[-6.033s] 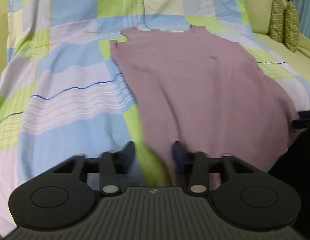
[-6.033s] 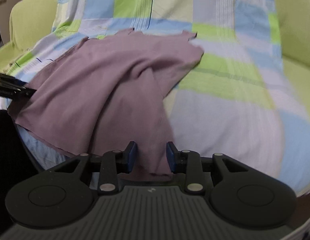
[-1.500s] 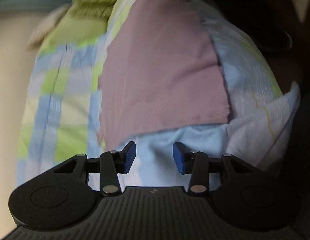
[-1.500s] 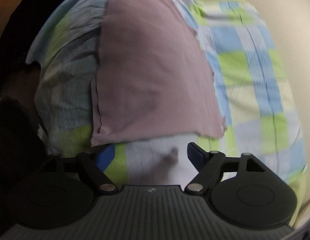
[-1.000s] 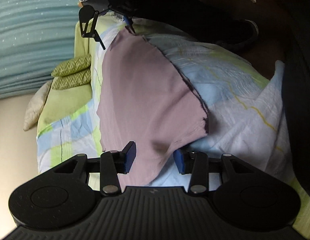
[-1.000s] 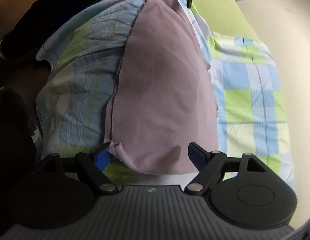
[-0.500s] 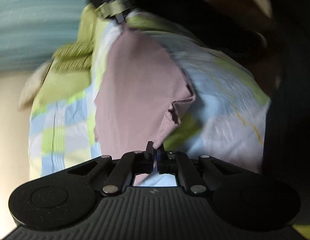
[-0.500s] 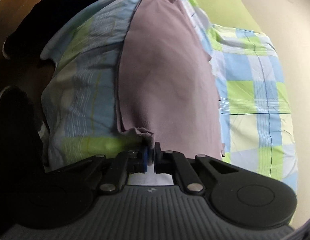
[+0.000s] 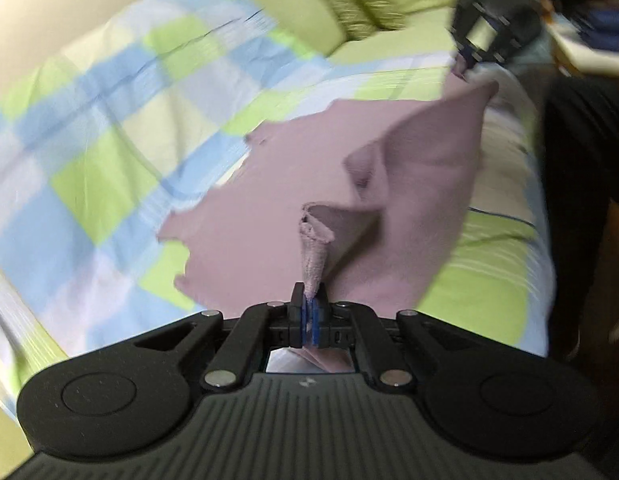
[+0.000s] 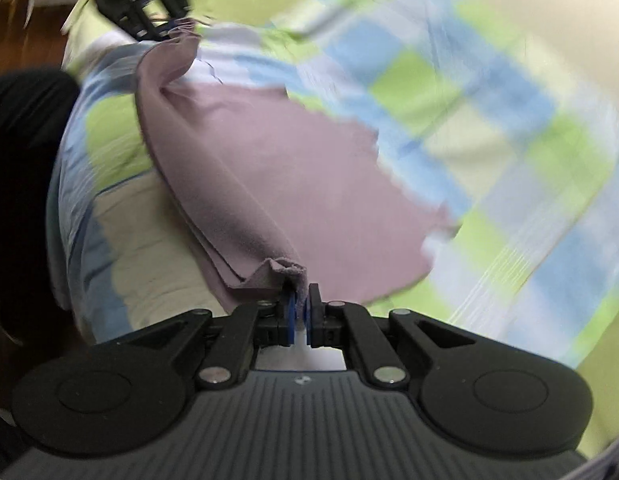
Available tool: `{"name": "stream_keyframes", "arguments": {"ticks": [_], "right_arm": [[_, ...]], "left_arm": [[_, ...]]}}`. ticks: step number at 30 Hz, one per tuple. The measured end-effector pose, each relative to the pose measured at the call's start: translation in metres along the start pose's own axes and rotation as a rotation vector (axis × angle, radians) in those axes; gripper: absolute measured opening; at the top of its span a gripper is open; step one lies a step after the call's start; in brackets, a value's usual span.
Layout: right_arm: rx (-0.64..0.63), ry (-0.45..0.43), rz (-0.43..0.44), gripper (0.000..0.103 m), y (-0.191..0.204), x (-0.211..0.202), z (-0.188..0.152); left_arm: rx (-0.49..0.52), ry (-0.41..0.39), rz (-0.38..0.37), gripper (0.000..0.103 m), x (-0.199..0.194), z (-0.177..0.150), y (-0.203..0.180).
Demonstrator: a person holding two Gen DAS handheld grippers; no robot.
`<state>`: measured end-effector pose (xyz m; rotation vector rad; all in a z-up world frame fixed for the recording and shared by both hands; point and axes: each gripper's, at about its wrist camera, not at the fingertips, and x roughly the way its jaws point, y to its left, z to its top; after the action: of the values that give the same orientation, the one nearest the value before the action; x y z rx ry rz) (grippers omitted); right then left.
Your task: Fold clothes
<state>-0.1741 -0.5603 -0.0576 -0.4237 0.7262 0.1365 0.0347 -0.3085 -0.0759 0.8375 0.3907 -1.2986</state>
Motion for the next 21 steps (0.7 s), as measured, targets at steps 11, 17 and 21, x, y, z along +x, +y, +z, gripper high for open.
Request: {"name": "stream_keyframes", "arguments": {"ticks": [11,17,21], "right_arm": [[0.179,-0.064,0.022,0.025,-0.025,0.004,-0.033],[0.144,-0.087,0.03,0.027,-0.024,0.005,-0.024],[0.137,-0.101,0.002,0.027,-0.024,0.006,-0.019]], "left_arm": [[-0.157,0.018,-0.104,0.009,0.01,-0.013,0.018],[-0.232,-0.029,-0.195,0.039,0.004,-0.005,0.034],[-0.181,-0.029,-0.167,0.038,0.011,0.004,0.037]]}}
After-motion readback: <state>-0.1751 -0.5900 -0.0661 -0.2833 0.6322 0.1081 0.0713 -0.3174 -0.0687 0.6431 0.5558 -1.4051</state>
